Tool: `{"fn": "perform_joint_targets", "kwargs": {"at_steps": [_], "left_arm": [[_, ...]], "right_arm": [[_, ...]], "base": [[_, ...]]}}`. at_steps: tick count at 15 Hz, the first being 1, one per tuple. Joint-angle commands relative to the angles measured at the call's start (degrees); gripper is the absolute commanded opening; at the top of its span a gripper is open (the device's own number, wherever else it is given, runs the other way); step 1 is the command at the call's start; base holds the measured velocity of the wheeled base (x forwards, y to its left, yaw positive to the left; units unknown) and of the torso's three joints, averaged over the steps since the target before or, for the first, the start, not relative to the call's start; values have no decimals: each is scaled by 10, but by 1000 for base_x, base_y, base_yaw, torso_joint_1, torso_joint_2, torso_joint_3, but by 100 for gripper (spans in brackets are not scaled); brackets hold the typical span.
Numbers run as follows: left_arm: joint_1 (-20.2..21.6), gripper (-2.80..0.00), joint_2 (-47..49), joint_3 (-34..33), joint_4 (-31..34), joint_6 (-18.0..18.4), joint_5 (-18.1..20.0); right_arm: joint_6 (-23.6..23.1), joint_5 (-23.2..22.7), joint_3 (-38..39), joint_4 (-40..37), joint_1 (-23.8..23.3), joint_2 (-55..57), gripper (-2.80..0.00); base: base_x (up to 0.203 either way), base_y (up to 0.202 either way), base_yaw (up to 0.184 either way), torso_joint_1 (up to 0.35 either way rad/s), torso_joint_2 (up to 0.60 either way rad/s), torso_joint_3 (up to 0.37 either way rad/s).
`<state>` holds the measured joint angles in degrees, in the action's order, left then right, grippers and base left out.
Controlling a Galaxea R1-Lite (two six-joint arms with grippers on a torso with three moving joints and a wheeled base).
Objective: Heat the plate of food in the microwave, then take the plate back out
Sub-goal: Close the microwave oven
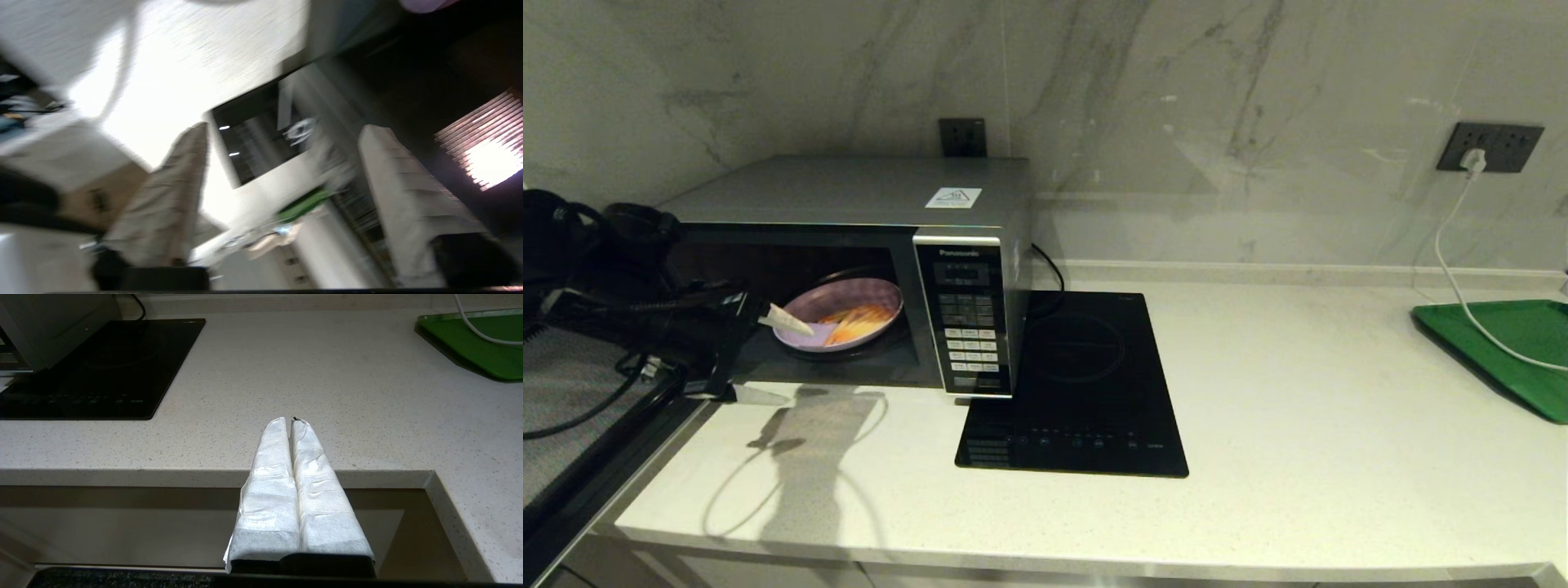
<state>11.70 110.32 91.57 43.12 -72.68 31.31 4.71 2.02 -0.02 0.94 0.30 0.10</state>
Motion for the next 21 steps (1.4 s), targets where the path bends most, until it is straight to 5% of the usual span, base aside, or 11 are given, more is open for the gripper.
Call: {"fn": "perform_joint_targets", "kwargs": {"at_steps": [1, 2, 5, 8, 13, 15, 21], "left_arm": [[7, -280, -114, -102, 3, 81, 1], [13, -280, -158, -129, 7, 133, 1], [44, -280, -250, -149, 72, 373, -18], [83, -280, -262, -53, 97, 456, -90], [157, -280, -213, 125, 73, 758, -178], [176, -280, -172, 187, 32, 802, -204], [231, -280, -133, 202, 17, 814, -265]], "right_arm": [[1, 0, 0, 0, 0, 0, -280], [1, 0, -1, 0, 0, 0, -280], [0, 0, 0, 0, 0, 0, -280], [1, 0, -1, 0, 0, 0, -280], [0, 0, 0, 0, 0, 0, -280], [0, 0, -1, 0, 0, 0, -280], [0, 0, 0, 0, 0, 0, -280]], "base": [[0, 0, 0, 0, 0, 0], [0, 0, 0, 0, 0, 0], [0, 0, 0, 0, 0, 0], [0, 0, 0, 0, 0, 0], [0, 0, 0, 0, 0, 0], [0, 0, 0, 0, 0, 0], [0, 0, 0, 0, 0, 0]]}}
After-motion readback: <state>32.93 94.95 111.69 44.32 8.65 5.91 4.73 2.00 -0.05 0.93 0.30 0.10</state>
